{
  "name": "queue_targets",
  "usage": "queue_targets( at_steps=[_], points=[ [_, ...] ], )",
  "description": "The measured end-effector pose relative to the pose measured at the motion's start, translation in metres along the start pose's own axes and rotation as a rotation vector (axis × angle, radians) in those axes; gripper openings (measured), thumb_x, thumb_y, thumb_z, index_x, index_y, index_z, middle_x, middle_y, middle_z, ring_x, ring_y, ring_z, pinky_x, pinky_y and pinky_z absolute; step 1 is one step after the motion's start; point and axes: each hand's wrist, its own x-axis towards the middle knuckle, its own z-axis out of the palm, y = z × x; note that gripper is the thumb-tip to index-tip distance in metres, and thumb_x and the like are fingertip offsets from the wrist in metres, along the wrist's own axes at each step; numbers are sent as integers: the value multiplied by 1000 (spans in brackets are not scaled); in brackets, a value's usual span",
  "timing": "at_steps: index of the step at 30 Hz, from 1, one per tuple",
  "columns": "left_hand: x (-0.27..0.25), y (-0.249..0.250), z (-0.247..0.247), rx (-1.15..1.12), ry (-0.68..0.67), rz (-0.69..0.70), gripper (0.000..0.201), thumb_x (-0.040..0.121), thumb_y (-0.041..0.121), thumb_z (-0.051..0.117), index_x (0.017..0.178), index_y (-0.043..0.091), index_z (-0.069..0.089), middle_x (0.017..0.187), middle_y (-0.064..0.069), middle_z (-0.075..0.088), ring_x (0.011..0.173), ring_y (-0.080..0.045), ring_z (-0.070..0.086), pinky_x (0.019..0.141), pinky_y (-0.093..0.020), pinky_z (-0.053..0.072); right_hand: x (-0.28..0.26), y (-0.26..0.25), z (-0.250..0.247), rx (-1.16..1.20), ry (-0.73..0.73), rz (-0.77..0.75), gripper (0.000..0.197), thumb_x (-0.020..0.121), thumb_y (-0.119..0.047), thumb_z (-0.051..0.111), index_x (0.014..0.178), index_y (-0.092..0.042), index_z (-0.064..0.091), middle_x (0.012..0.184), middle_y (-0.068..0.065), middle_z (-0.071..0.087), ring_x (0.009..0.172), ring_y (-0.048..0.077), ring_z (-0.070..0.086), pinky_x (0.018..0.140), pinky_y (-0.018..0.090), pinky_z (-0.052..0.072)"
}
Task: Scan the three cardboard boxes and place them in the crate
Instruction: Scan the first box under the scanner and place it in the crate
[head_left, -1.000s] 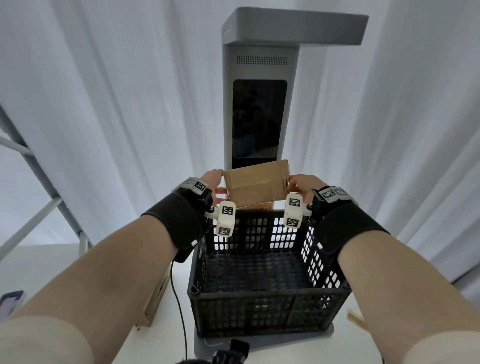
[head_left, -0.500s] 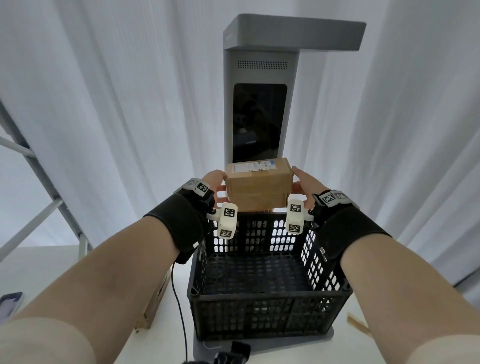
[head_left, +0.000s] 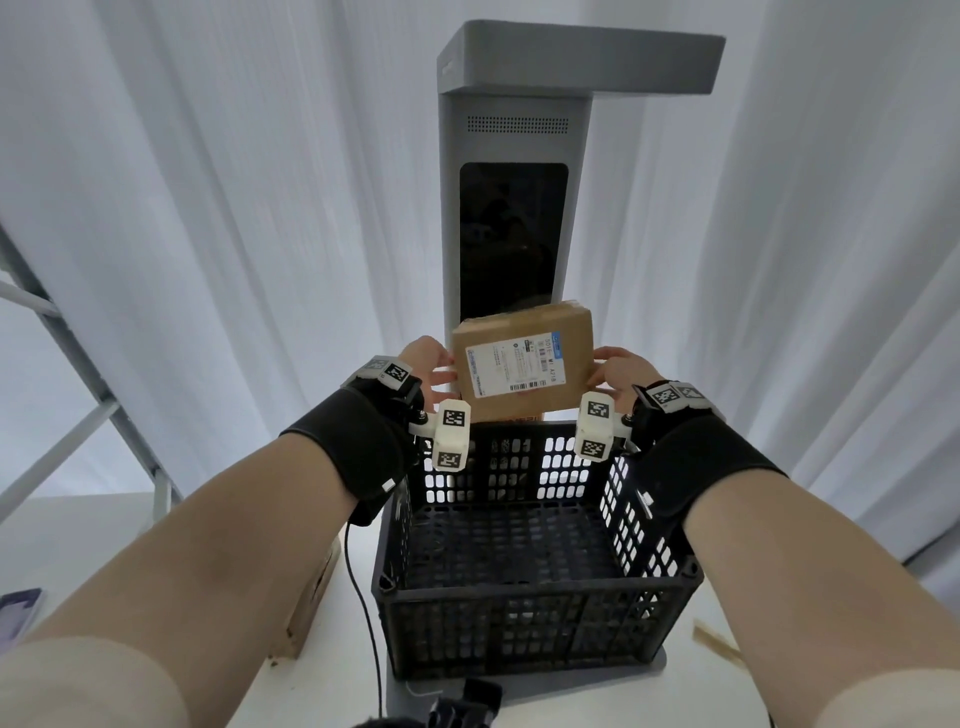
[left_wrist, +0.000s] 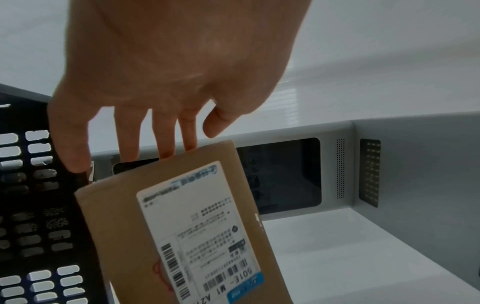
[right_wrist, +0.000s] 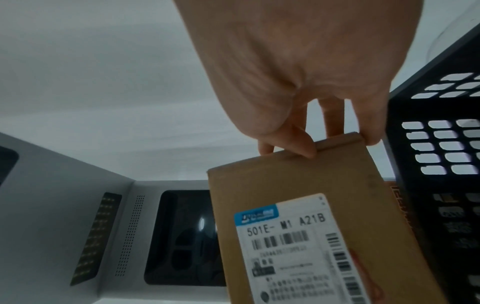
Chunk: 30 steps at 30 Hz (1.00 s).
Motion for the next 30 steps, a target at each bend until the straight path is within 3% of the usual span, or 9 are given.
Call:
queue_targets(
  at_steps=[3, 6, 11, 14, 17, 21, 24, 27, 30],
  points=[
    [4, -3, 3, -16, -51, -21, 28, 101, 29, 42, 99, 7, 60, 101, -9, 64, 93, -33, 63, 91, -44, 55, 1, 4, -3, 64, 32, 8, 51, 72, 25, 37, 84, -18, 61, 102, 13, 64, 99, 34, 60, 79, 43, 54],
    [3, -7, 11, 22, -67, -62, 19, 101, 25, 50, 91, 10, 52, 86, -10, 61, 73, -30, 64, 51, -38, 61, -2, 4, -6, 80, 40, 19, 47, 72, 21, 38, 82, -18, 63, 101, 10, 64, 94, 30, 59, 86, 44, 54],
    [11, -21, 26, 67, -66, -131, 52, 94, 14, 58, 140, 6, 35, 104, -19, 69, 84, -33, 71, 86, -47, 59, 2, 11, -15, 42, 109, -9, 18, 80, -6, 51, 93, -12, 62, 103, 7, 59, 94, 25, 54, 82, 38, 48],
    [6, -28, 42, 120, -129, -188, 46, 97, 11, 50, 140, 9, 36, 125, -16, 65, 94, -33, 70, 52, -44, 58, 10, 15, -21, -37, 187, -66, 11, 88, -29, 54, 85, -18, 56, 103, 6, 52, 94, 22, 50, 99, 42, 49],
    [10, -36, 57, 216, -130, -174, 48, 100, 3, 41, 140, 29, 44, 138, -11, 56, 113, -34, 64, 44, -39, 55, 29, 25, -31, -85, 275, -47, 28, 83, -41, 57, 64, -22, 49, 94, 6, 55, 88, 24, 49, 93, 41, 48],
    [20, -52, 70, 170, -167, -222, 47, 102, -2, 38, 137, 25, 53, 136, -15, 55, 98, -34, 65, 37, -43, 55, 14, 37, -39, 159, 192, 67, 23, 81, -20, 69, 95, -5, 59, 84, 11, 64, 79, 31, 65, 79, 39, 58],
    [22, -63, 81, 210, -224, -234, 50, 102, -6, 35, 138, 23, 53, 136, -14, 57, 121, -32, 60, 49, -46, 55, 7, 50, -40, 115, 122, 125, 7, 87, -4, 60, 94, -3, 60, 82, 12, 65, 68, 26, 65, 62, 34, 56],
    [31, -77, 93, 298, -223, -269, 44, 102, -5, 37, 133, 22, 54, 120, -12, 62, 109, -29, 64, 53, -42, 55, 16, 71, -43, 25, 90, 156, 18, 90, 1, 56, 106, -4, 62, 77, 9, 60, 69, 25, 61, 79, 42, 55],
    [47, -93, 102, 429, -185, -272, 51, 98, -1, 49, 141, 26, 54, 136, -7, 52, 124, -30, 53, 78, -43, 53, 30, 93, -50, -29, 72, 190, 25, 89, 1, 56, 113, -2, 62, 82, 8, 61, 77, 27, 62, 89, 46, 55]
  ],
)
